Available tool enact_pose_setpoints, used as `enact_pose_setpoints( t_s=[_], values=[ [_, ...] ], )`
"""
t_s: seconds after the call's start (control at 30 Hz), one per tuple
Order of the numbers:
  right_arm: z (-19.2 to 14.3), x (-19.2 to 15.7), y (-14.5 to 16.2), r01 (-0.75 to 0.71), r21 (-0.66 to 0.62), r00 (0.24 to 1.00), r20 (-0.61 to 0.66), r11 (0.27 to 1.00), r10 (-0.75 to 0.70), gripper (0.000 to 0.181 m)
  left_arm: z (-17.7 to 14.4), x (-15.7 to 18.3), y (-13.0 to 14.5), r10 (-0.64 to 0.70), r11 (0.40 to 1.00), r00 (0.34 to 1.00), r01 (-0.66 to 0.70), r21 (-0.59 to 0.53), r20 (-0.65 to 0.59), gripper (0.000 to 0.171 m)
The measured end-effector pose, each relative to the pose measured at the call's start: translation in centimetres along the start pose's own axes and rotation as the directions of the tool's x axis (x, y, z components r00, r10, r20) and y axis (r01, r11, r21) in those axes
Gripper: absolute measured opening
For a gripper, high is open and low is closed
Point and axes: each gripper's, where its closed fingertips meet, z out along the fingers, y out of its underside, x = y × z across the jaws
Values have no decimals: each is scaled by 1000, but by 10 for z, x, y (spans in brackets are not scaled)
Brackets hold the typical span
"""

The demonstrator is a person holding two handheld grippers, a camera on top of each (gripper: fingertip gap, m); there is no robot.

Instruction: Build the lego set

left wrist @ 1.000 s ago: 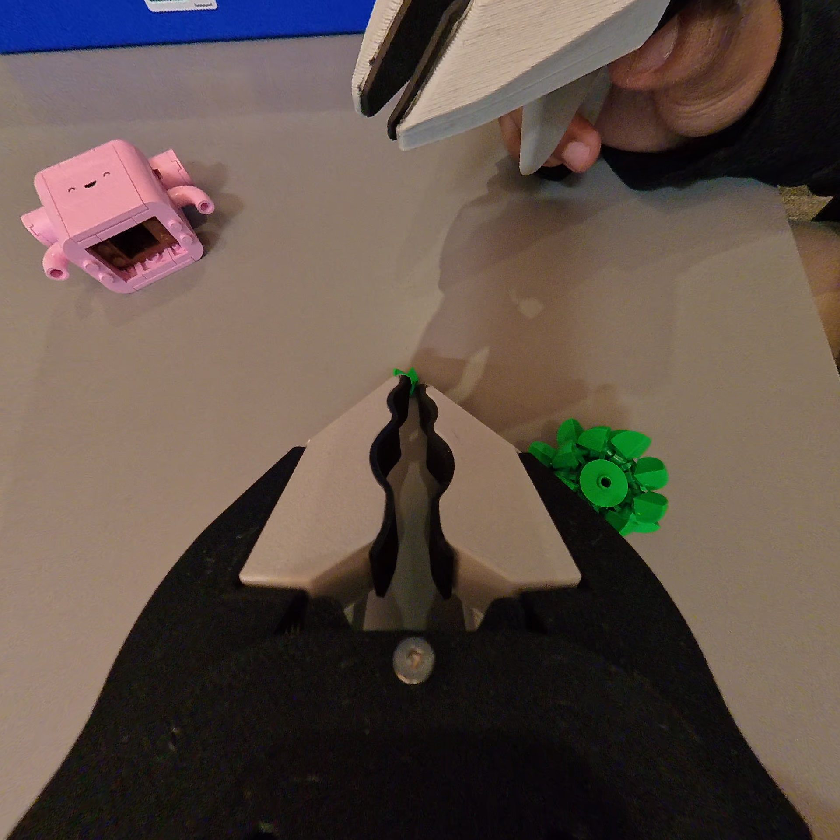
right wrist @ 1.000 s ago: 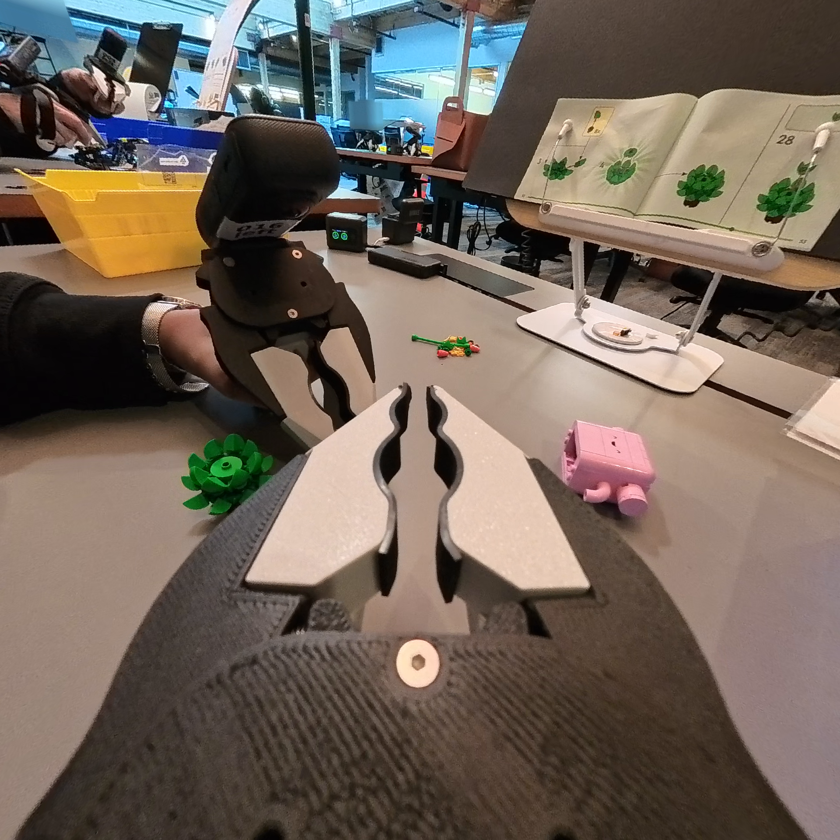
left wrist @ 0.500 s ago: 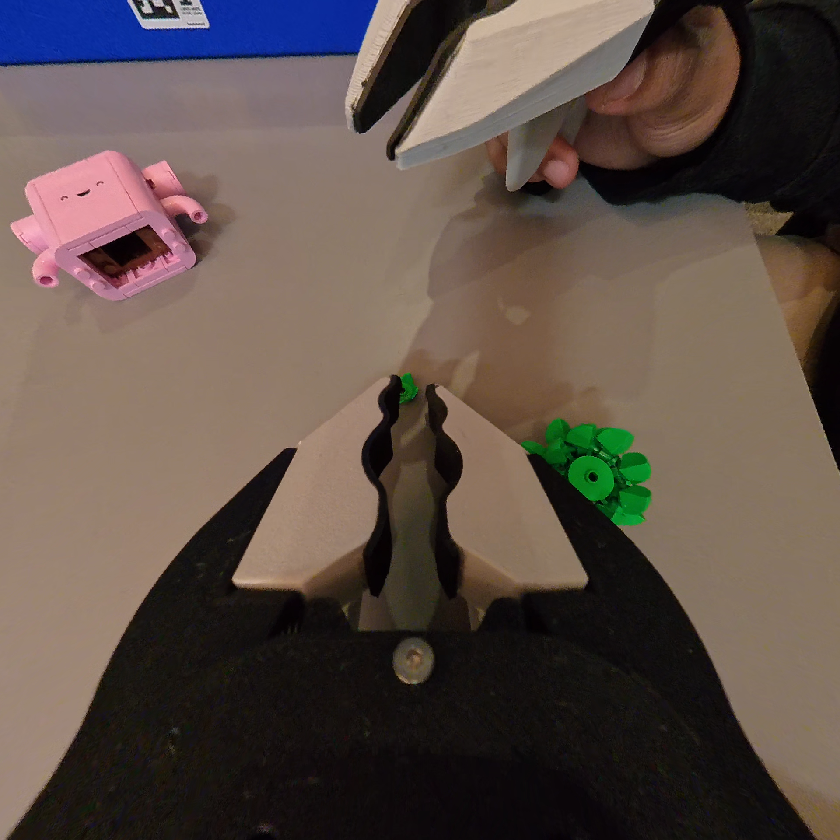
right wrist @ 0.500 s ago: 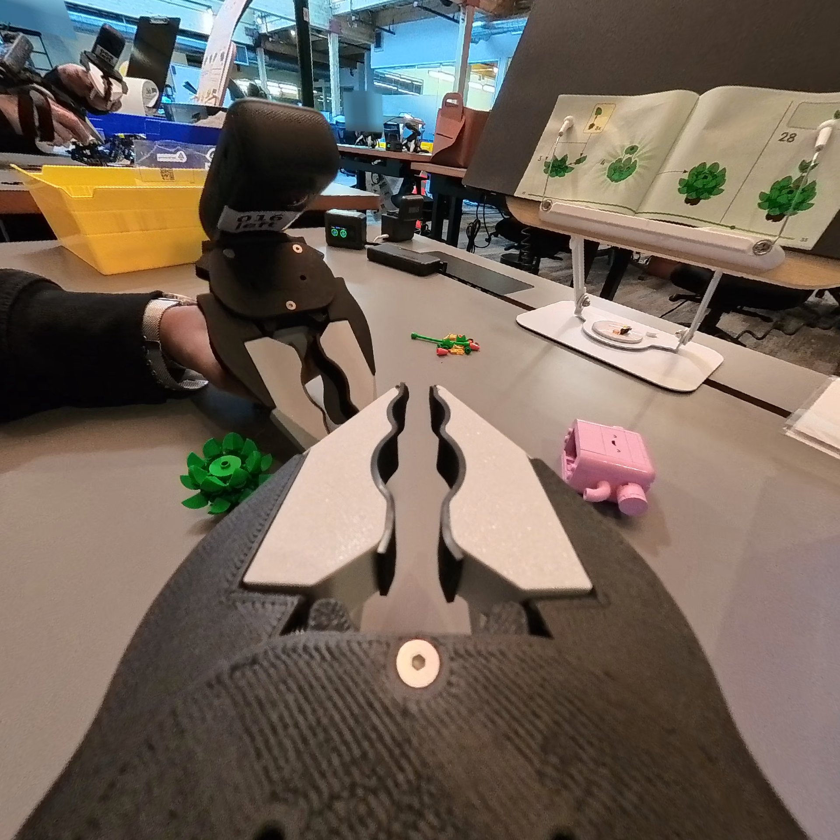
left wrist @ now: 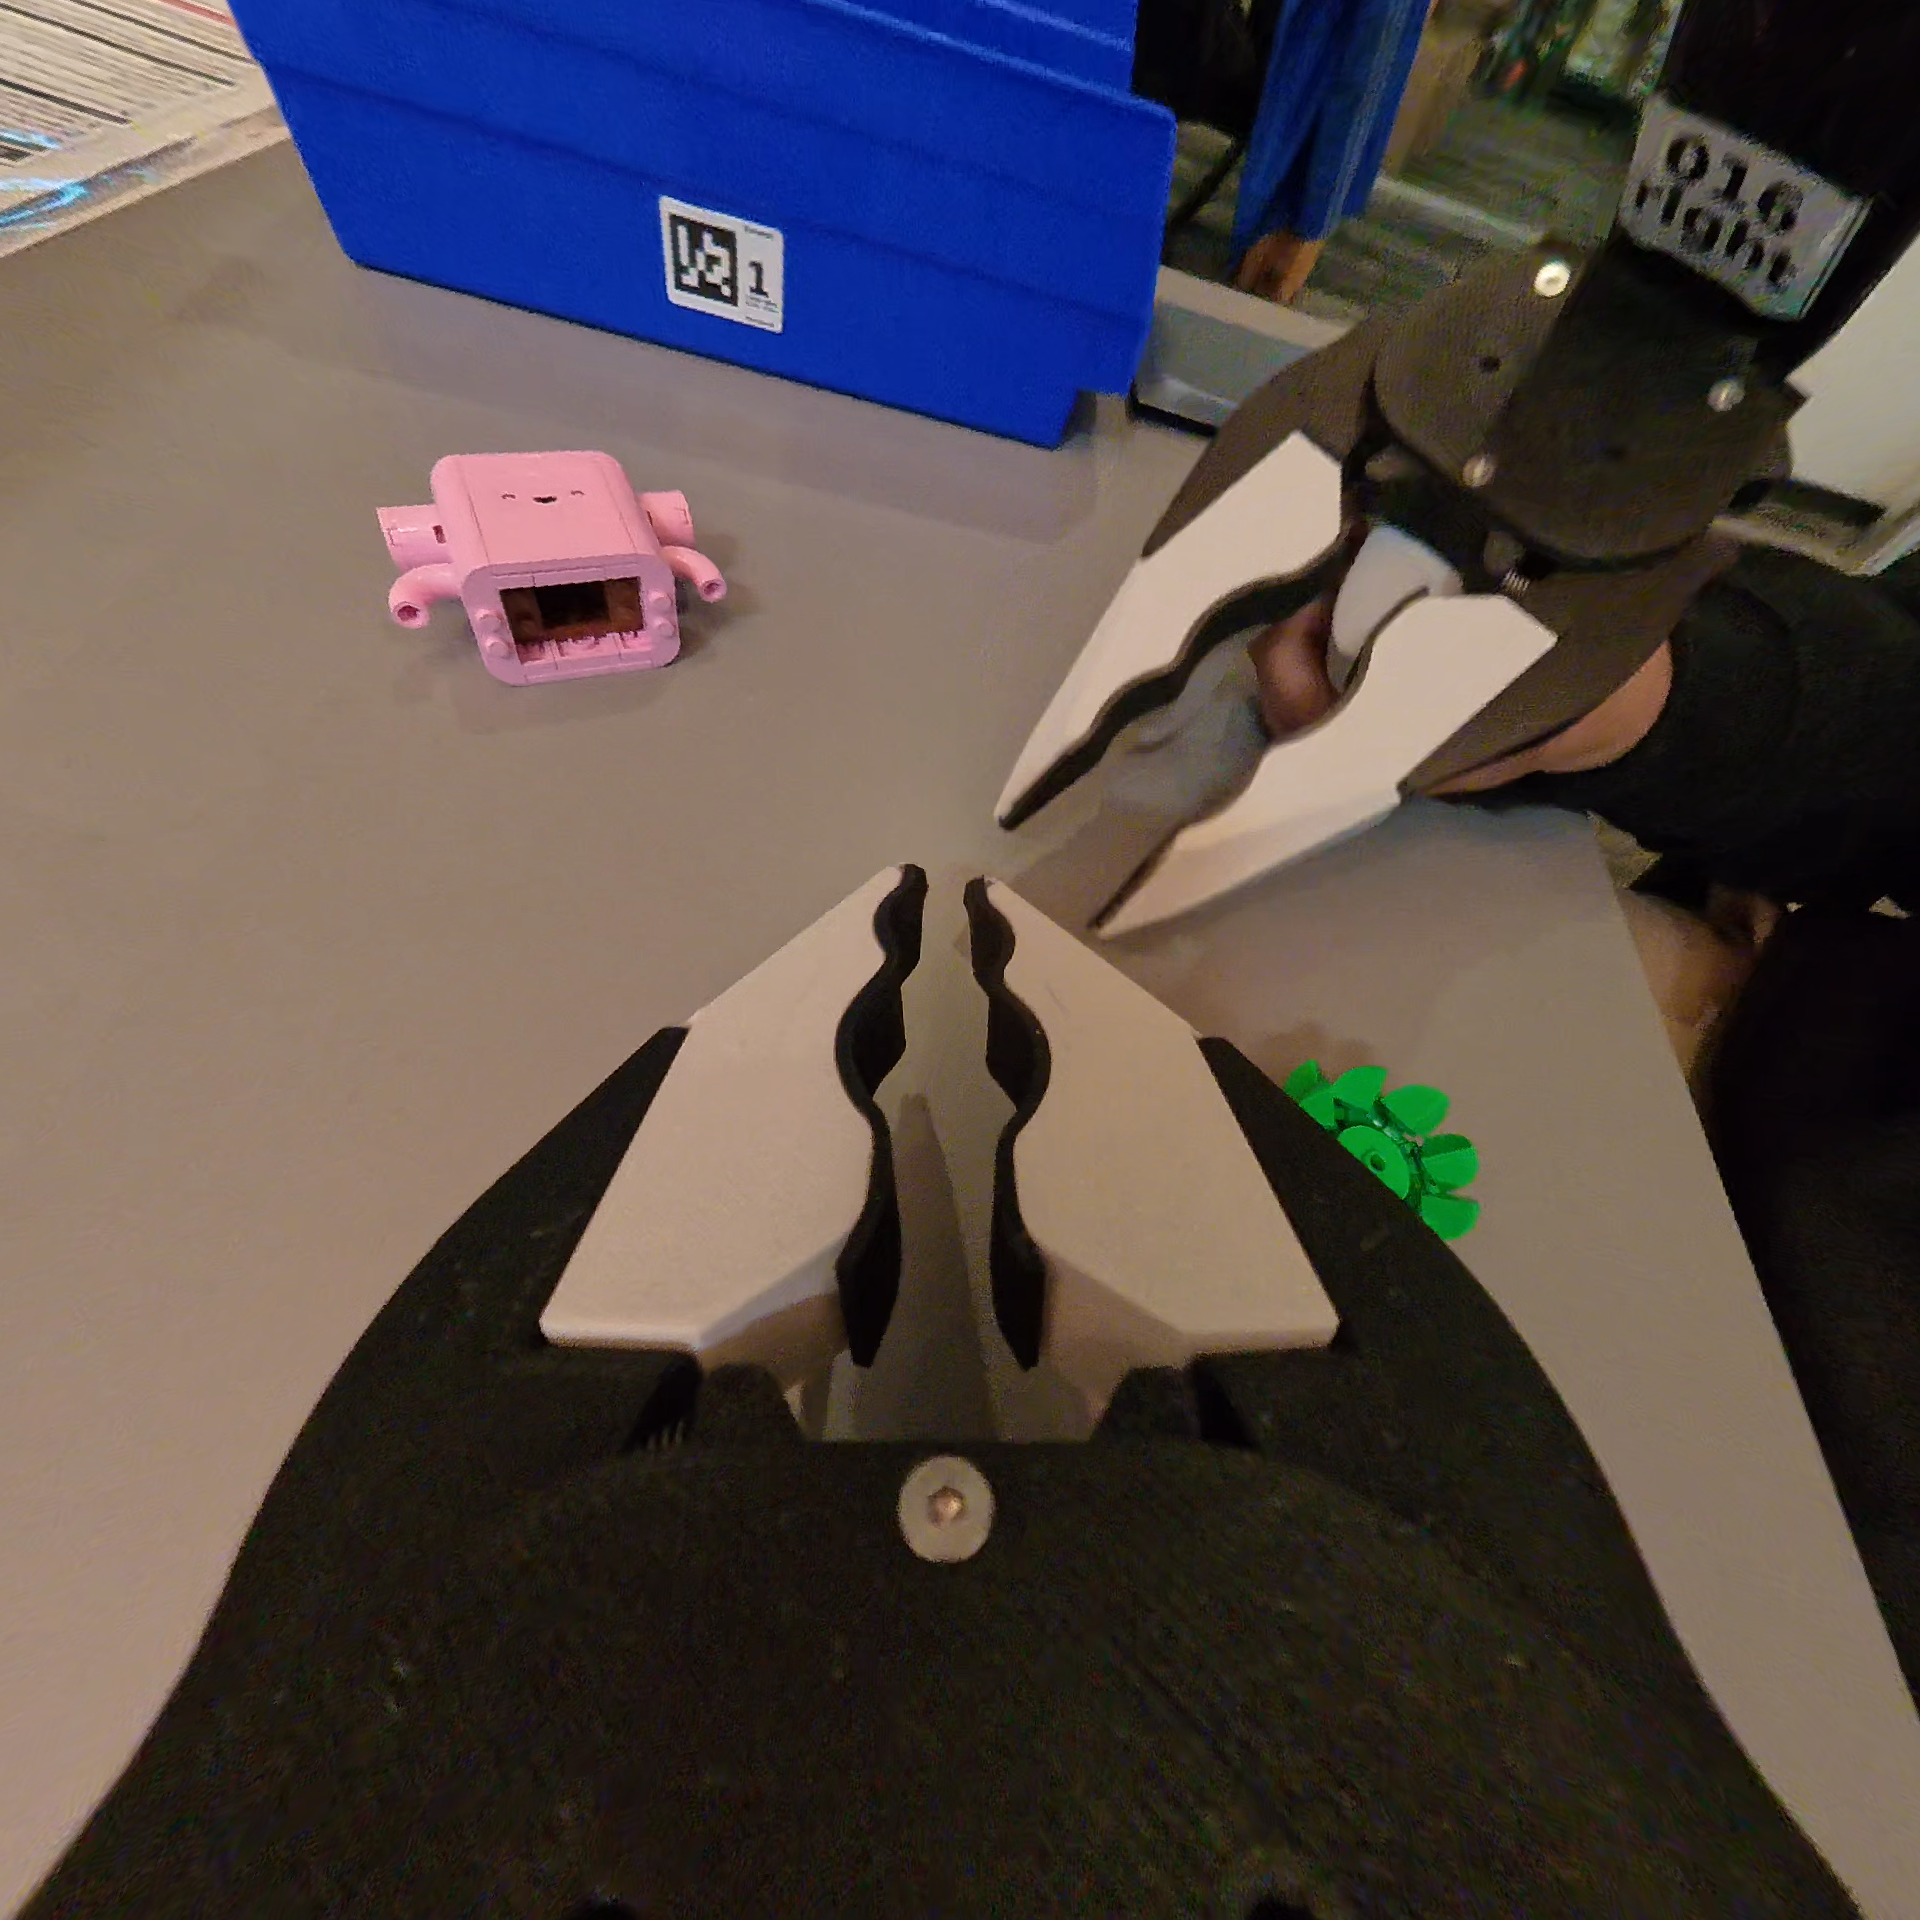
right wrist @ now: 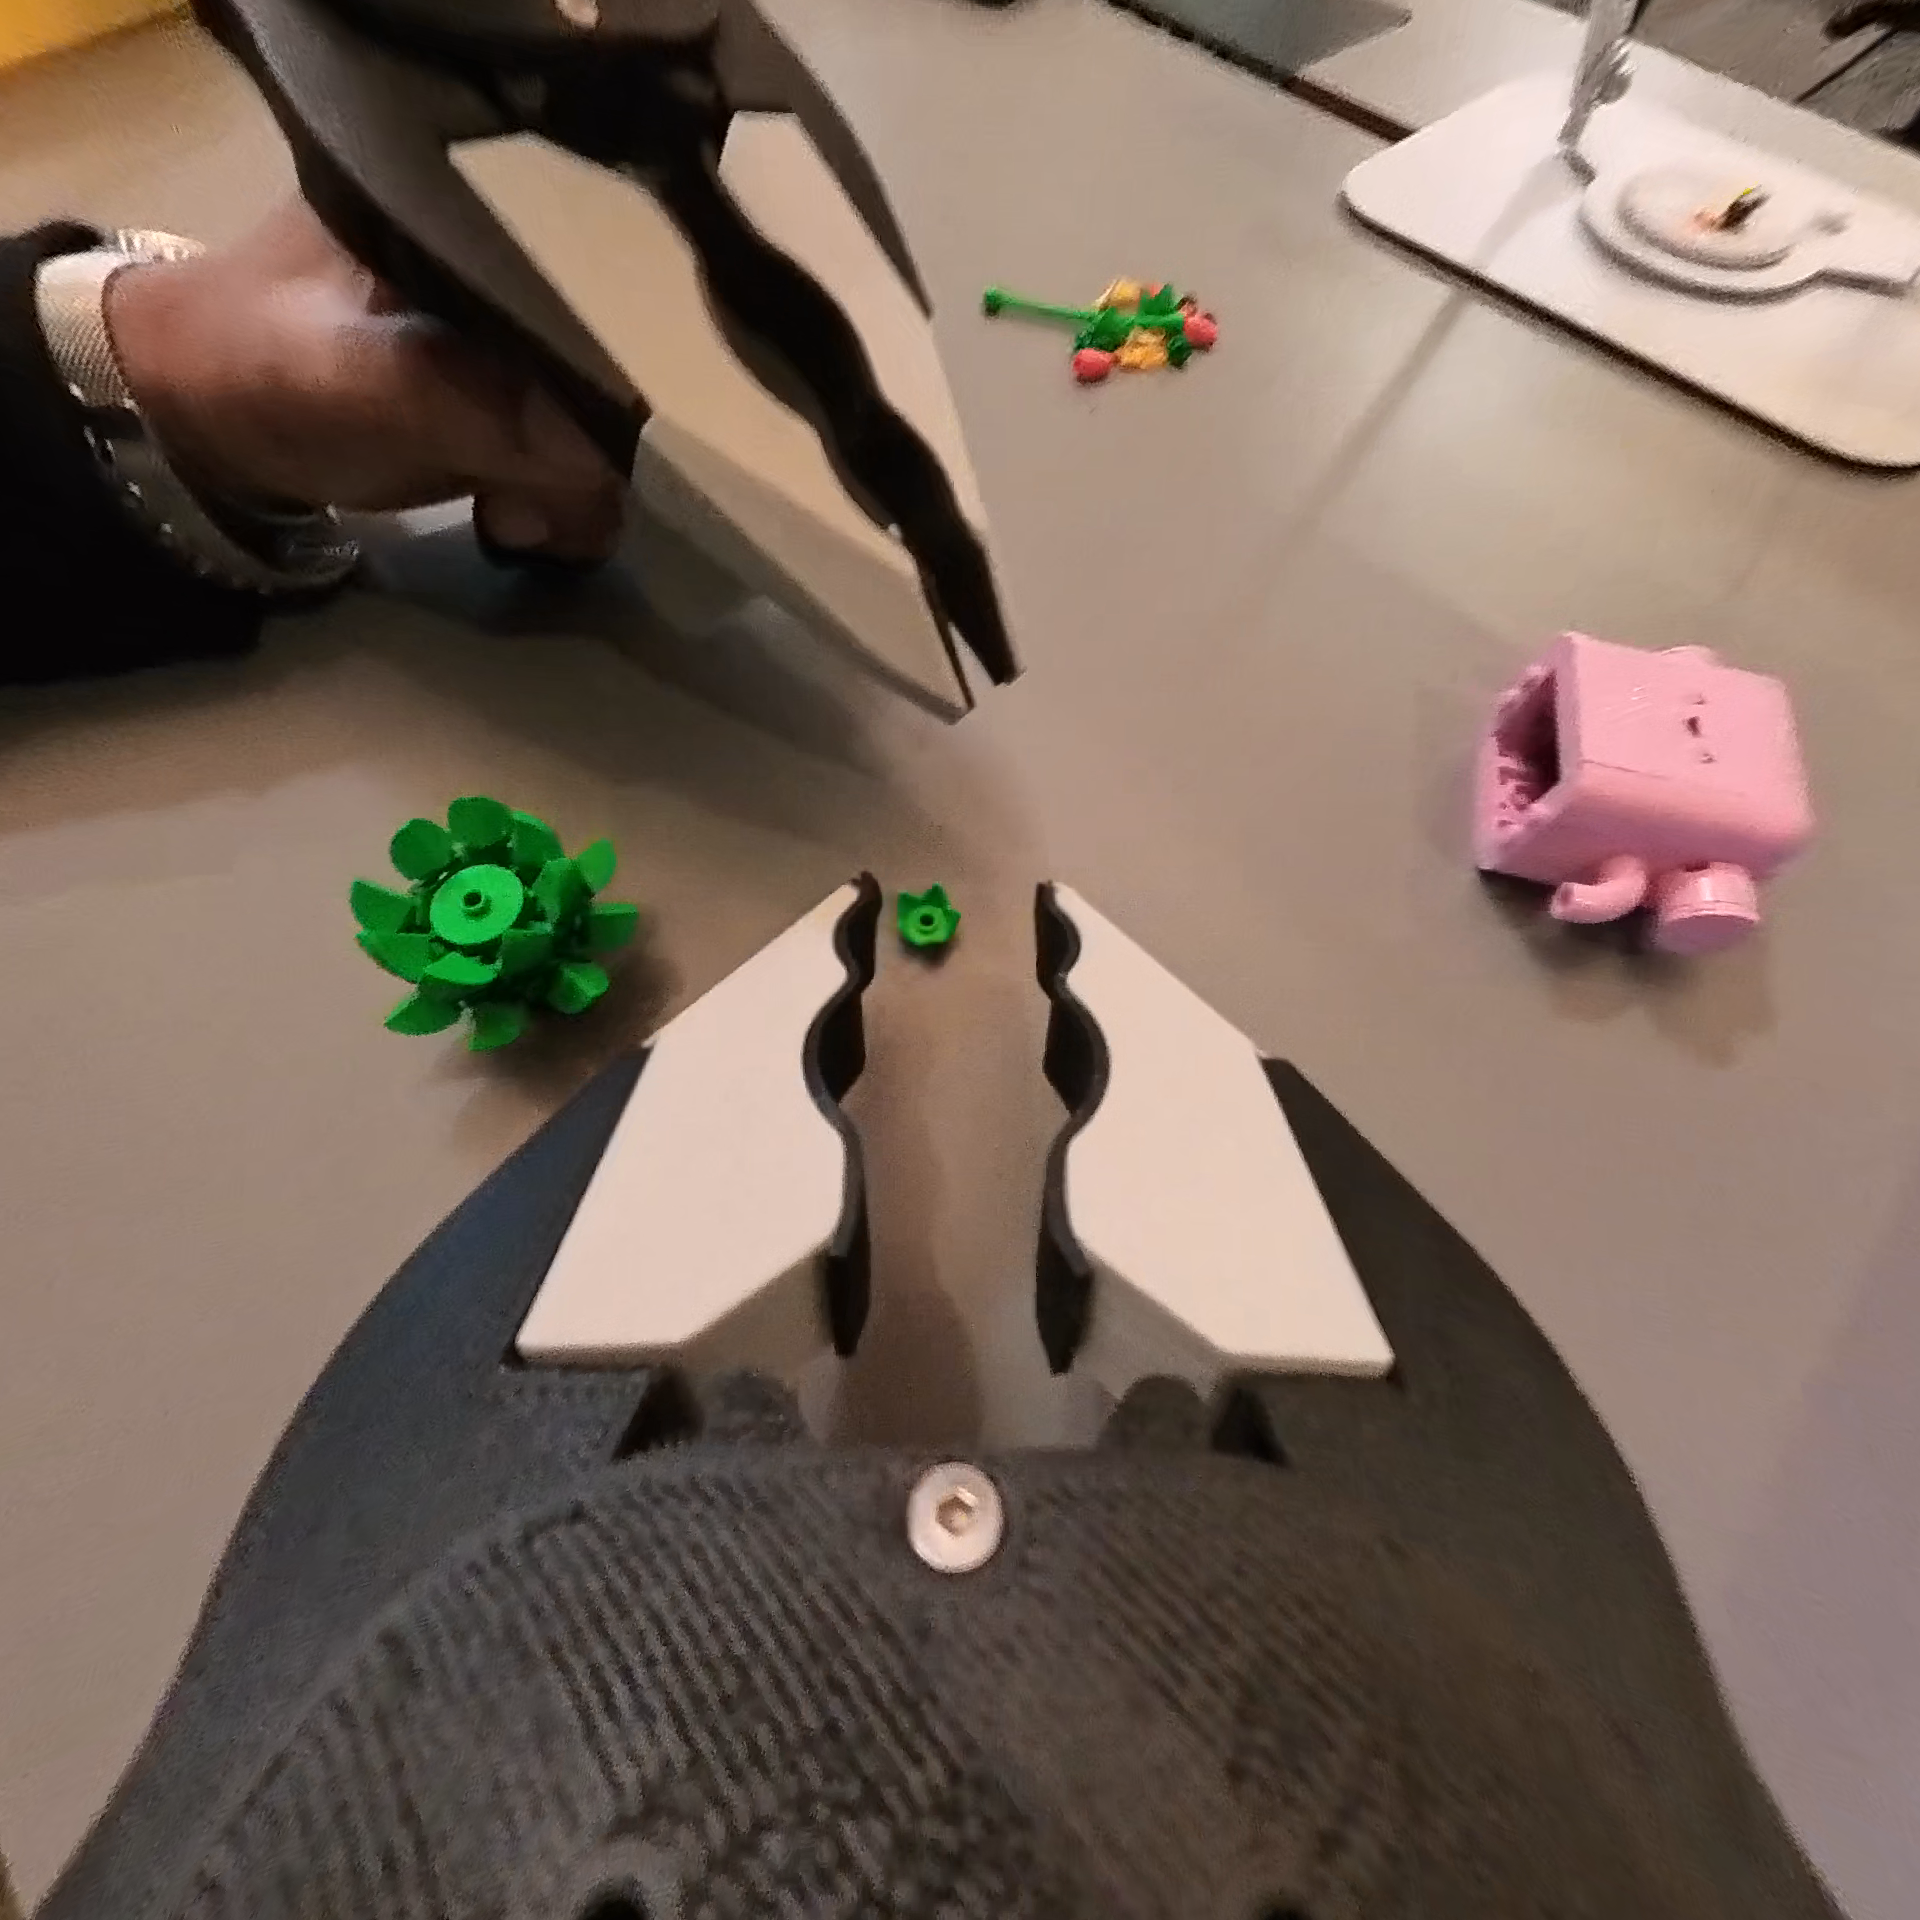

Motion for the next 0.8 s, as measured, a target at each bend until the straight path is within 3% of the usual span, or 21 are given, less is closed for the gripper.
enact_pose_setpoints(
  t_s=[0.3, 0.8],
  values=[
    [15, -3, 19, 7, -151, 1000, 19, 988, -4, 29, 3, 2, 3, -13, 1000, 999, 13, -25, -29, 7],
    [17, -12, 14, 23, -127, 998, 54, 992, -17, 12, 0, 3, 0, -67, 998, 994, 68, 2, -89, 8]
  ],
)
